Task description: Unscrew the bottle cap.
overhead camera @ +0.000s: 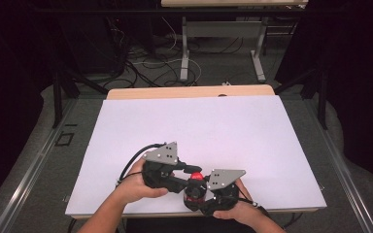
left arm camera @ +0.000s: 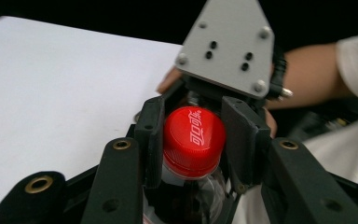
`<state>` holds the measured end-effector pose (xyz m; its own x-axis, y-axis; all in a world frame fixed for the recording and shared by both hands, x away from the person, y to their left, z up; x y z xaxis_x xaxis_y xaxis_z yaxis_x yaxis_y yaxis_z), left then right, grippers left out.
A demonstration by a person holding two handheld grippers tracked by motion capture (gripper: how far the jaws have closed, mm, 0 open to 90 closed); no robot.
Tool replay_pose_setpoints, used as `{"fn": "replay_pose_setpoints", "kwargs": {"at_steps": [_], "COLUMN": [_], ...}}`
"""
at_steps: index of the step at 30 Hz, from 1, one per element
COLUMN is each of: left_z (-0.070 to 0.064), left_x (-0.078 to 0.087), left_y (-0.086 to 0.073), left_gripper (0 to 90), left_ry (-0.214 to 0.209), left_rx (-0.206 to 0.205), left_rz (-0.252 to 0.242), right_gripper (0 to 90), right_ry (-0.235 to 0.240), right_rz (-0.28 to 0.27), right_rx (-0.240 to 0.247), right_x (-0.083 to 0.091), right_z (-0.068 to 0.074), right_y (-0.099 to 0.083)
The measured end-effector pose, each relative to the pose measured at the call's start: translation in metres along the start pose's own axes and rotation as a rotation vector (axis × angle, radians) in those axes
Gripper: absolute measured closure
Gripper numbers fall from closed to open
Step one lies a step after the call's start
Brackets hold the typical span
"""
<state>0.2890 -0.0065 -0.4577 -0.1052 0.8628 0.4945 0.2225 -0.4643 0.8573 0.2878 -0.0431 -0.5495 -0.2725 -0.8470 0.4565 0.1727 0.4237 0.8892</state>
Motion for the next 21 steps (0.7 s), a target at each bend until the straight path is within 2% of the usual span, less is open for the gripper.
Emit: {"fn": "replay_pose_setpoints", "kwargs": {"at_steps": [4,6,7,10,12,14,17,18,20,21], "left_z": [0.005,0.004,0.005,0.005,0.005,0.005,0.005,0.004,0.005,0.004], "left_x": [-0.006,-0.009,-0.011,-0.014,-0.017,-0.019,-0.018,-0.018,-0.016,-0.015], "left_y": [0.003,0.004,0.004,0.001,0.001,0.002,0.003,0.003,0.003,0.004], "left_gripper": [61.8,61.8,61.7,61.7,61.6,61.6,61.2,61.0,60.0,57.1], "left_ry": [0.213,0.290,0.335,0.436,0.486,0.499,0.483,0.473,0.451,0.426], "left_rx": [0.059,0.094,0.135,0.214,0.219,0.227,0.229,0.217,0.217,0.210], "left_rz": [-0.036,-0.059,-0.071,-0.083,-0.084,-0.093,-0.099,-0.093,-0.089,-0.089], "right_gripper": [29.3,29.3,29.3,29.3,29.3,29.3,29.3,29.2,29.2,29.2], "right_ry": [-0.100,-0.135,-0.145,-0.184,-0.191,-0.196,-0.186,-0.181,-0.169,-0.163], "right_rz": [0.009,0.007,0.014,0.029,0.039,0.043,0.036,0.028,0.035,0.034], "right_rx": [-0.034,-0.052,-0.053,-0.067,-0.068,-0.082,-0.078,-0.092,-0.087,-0.084], "right_x": [0.001,0.001,0.001,0.000,0.000,-0.001,0.000,0.000,0.001,0.001], "right_z": [-0.013,-0.016,-0.018,-0.022,-0.023,-0.023,-0.024,-0.023,-0.022,-0.022], "right_y": [-0.001,-0.001,-0.001,-0.004,-0.007,-0.008,-0.007,-0.006,-0.007,-0.007]}}
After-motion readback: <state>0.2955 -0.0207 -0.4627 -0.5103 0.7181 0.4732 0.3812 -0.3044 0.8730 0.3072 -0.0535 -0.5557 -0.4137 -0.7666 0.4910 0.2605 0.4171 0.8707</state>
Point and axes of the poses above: each handheld gripper's, and its own axes: x roughly backward along the jaws, y roughly out of its top, z roughly to its left, the point moved 10 cm from there along -x, roughly forward along the jaws, and after that the axes turned 1 degree about x, right-handed, at the moved point
